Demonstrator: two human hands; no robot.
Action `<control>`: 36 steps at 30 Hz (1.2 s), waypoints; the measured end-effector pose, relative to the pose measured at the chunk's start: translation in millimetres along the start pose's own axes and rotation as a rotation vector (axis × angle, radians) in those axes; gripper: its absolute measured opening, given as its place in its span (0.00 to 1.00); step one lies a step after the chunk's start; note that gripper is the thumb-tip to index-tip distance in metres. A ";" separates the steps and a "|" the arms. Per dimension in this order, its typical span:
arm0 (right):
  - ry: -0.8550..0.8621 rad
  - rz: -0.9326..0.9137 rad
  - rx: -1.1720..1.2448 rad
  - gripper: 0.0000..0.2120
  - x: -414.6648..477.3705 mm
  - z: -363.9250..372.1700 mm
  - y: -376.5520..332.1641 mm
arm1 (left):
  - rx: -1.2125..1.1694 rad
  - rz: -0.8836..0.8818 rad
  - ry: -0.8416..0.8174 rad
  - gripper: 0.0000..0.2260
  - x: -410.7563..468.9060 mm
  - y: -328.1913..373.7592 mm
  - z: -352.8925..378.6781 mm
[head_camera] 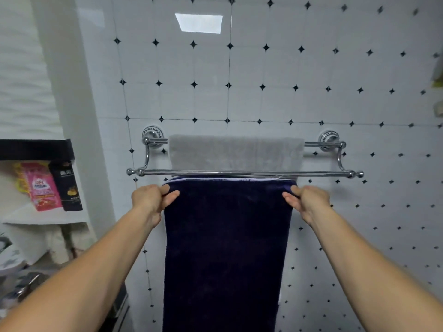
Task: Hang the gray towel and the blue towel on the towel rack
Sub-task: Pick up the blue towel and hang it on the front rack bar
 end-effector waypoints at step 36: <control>-0.152 0.079 0.443 0.13 41.0 31.8 -34.2 | -0.448 0.204 -0.035 0.20 6.0 -22.5 69.3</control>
Point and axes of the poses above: each hand's wrist, its own x-axis towards the middle knuckle, its own z-axis out of the palm, y = z × x, the point moved 1 cm from there along x, towards the middle knuckle, and after that the axes turned 12 degrees about -x, right-handed, at the moved point
